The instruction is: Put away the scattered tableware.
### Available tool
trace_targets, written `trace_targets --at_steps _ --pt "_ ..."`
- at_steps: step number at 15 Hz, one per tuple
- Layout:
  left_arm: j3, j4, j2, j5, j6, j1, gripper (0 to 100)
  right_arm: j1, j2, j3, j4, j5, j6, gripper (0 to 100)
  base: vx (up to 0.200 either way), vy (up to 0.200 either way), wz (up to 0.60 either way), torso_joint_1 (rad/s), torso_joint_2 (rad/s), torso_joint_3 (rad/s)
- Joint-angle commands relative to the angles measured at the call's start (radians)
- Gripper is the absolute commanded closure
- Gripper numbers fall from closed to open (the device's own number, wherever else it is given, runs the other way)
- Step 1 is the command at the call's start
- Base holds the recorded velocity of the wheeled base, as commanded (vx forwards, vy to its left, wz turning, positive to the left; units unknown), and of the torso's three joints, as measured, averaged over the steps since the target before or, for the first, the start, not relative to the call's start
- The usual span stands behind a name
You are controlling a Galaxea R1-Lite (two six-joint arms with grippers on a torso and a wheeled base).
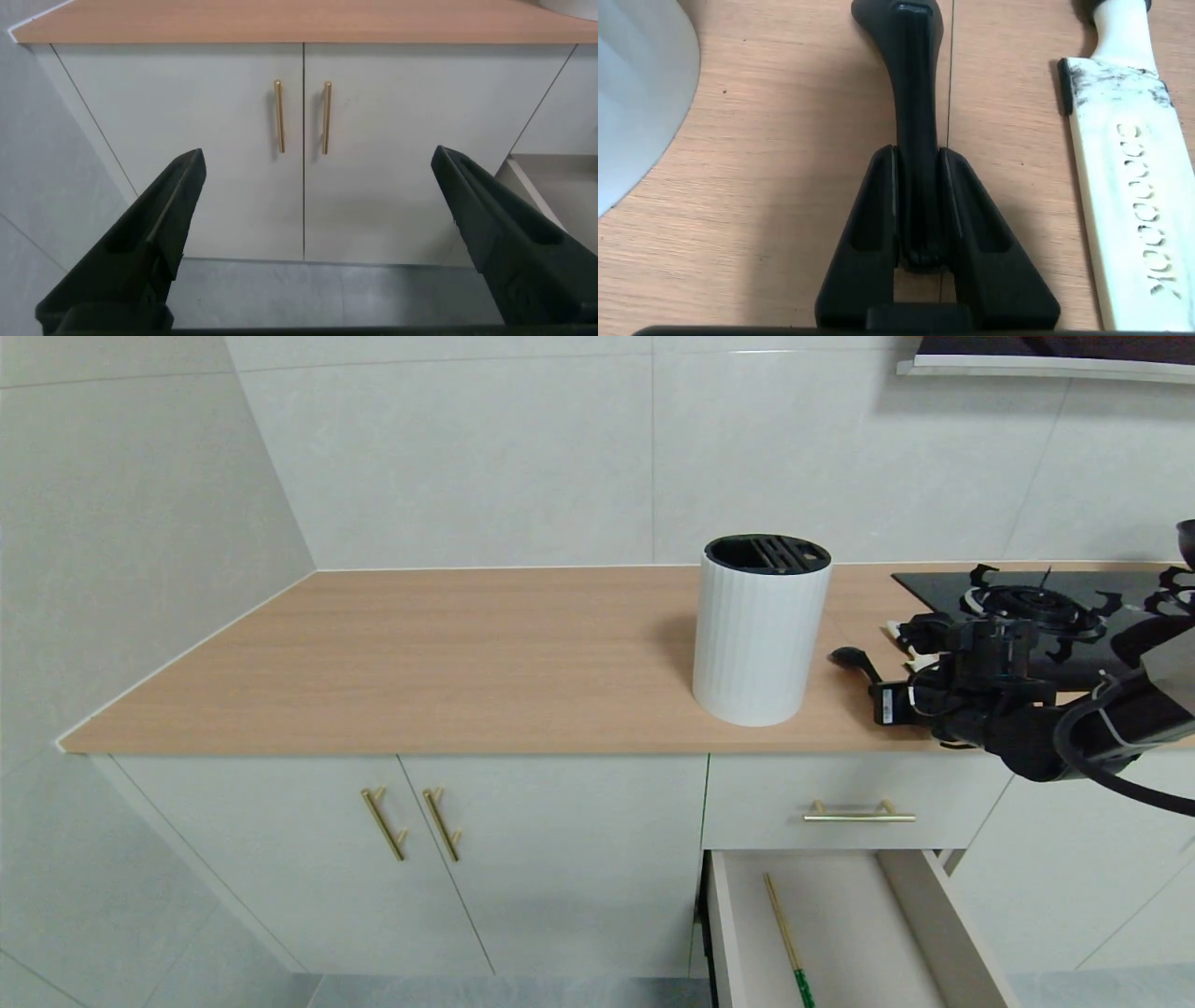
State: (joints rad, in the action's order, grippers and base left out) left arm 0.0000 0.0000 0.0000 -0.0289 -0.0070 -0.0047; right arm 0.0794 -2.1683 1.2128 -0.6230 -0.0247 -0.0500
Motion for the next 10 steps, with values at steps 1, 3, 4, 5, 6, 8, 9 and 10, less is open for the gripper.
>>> trace_targets --at_steps 1,3,4,5,6,8,9,10 --pt "0.0 0.0 0.0 0.0 -0.001 0.0 0 0.003 0.027 -0.01 0.009 0.0 0.002 100 0.0 0.0 0.0 0.0 0.0 0.0" --pt "0.0 0.0 0.0 0.0 -0.001 0.0 0 0.005 0.088 -0.071 0.011 0.0 0.002 100 0.0 0.0 0.0 0.0 0.0 0.0" --pt "0.0 0.0 0.0 0.0 -0.001 0.0 0 0.011 0.12 -0.099 0.011 0.0 0.002 100 0.0 0.0 0.0 0.0 0.0 0.0" --pt "0.0 0.0 0.0 0.0 0.001 0.0 0 0.013 0.156 -0.133 0.012 0.0 0.002 100 0.0 0.0 0.0 0.0 0.0 0.0" --pt "0.0 0.0 0.0 0.0 0.001 0.0 0 0.026 0.242 -0.205 0.026 0.0 0.004 100 0.0 0.0 0.0 0.0 0.0 0.0" --pt "0.0 0.0 0.0 0.0 -0.001 0.0 0 0.042 0.37 -0.337 0.039 -0.011 0.006 100 0.0 0.0 0.0 0.0 0.0 0.0" --pt "0.0 0.0 0.0 0.0 -0.001 0.0 0 0.048 0.424 -0.387 0.04 -0.015 0.004 100 0.0 0.0 0.0 0.0 0.0 0.0" --pt "0.0 0.0 0.0 0.0 -0.001 0.0 0 0.049 0.504 -0.453 0.051 -0.021 0.004 100 0.0 0.0 0.0 0.0 0.0 0.0"
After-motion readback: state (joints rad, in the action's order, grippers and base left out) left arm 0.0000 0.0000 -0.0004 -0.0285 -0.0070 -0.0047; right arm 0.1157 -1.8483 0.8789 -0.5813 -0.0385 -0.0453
